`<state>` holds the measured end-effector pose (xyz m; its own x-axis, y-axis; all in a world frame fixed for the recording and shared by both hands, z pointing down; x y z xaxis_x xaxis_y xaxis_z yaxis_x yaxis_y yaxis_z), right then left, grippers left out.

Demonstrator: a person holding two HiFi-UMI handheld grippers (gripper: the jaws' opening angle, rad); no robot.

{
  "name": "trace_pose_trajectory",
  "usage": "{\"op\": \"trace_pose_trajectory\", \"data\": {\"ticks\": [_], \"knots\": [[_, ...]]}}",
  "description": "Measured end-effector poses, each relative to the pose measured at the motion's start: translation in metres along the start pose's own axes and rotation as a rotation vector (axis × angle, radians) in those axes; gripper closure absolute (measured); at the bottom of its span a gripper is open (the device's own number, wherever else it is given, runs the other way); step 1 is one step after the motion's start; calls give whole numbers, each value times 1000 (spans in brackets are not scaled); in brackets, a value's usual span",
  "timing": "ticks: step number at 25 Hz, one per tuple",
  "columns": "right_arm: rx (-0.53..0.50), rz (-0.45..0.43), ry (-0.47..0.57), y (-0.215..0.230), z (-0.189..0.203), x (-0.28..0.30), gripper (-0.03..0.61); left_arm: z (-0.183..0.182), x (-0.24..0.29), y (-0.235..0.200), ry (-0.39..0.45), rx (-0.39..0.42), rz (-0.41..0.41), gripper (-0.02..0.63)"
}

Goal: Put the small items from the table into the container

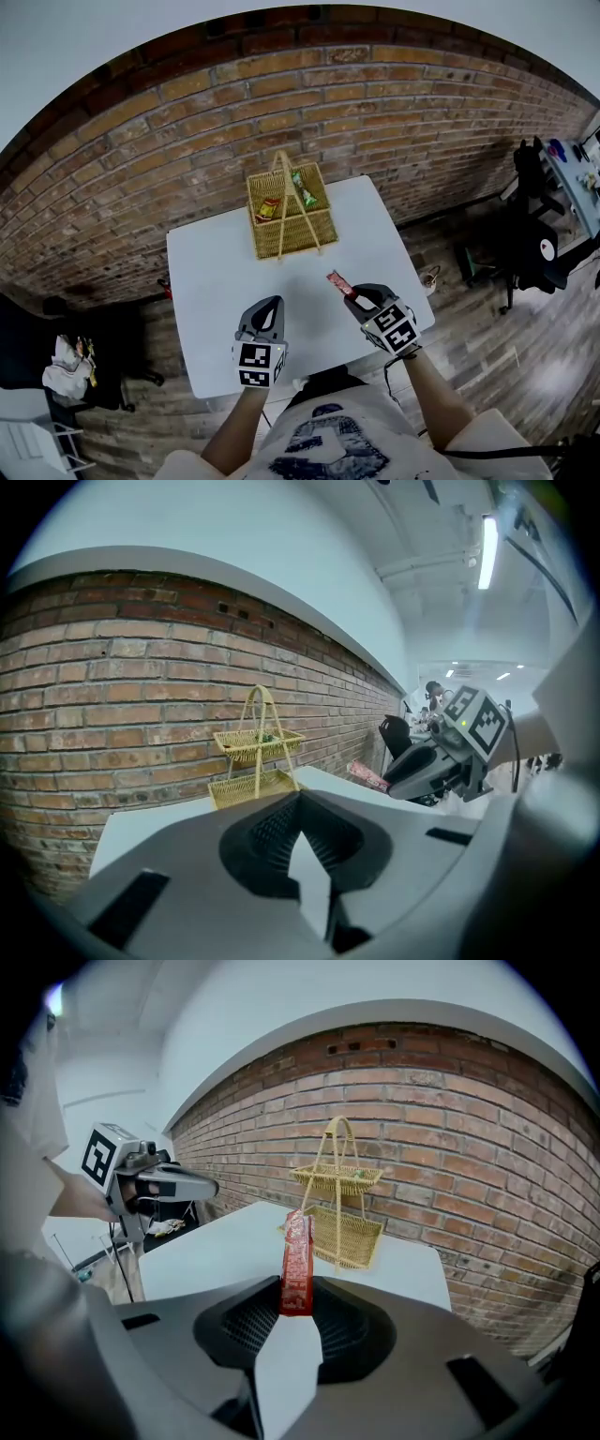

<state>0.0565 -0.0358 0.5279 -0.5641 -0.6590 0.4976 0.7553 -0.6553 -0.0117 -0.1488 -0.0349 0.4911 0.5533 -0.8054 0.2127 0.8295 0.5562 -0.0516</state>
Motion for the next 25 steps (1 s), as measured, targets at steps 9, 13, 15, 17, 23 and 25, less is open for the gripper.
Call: {"op": "trace_pose_trajectory", "data": {"ticks": [9, 13, 15, 17, 23, 25], "knots": [[-20, -28, -43, 57, -7, 40, 457, -2, 61, -4, -27, -7, -2, 566], [-22, -48, -45, 82, -6, 63, 457, -1, 85, -5, -36, -15, -12, 566], [-27, -61, -57, 92, -4, 75, 457, 1, 95, -6, -43, -19, -20, 566], [-32, -73, -67, 102, -1, 87, 457, 5, 104, -7, -52, -24, -31, 566], [-58, -99, -103, 124, 6, 120, 457, 13, 124, -10, -75, -41, -64, 566], [-77, -110, -123, 129, 8, 130, 457, 16, 130, -9, -82, -49, -75, 566]]}}
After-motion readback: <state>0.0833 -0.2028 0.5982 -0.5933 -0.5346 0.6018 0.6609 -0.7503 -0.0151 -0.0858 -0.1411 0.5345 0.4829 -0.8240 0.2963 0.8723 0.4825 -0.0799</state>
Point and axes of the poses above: the fingertips, and each gripper's own axes: x forward along the fingers, y to its right, z out of its underside, the point moved 5 cm from there along -x, backward along the fingers, and after that the axes turned 9 degrees about y, right-handed, at the moved point
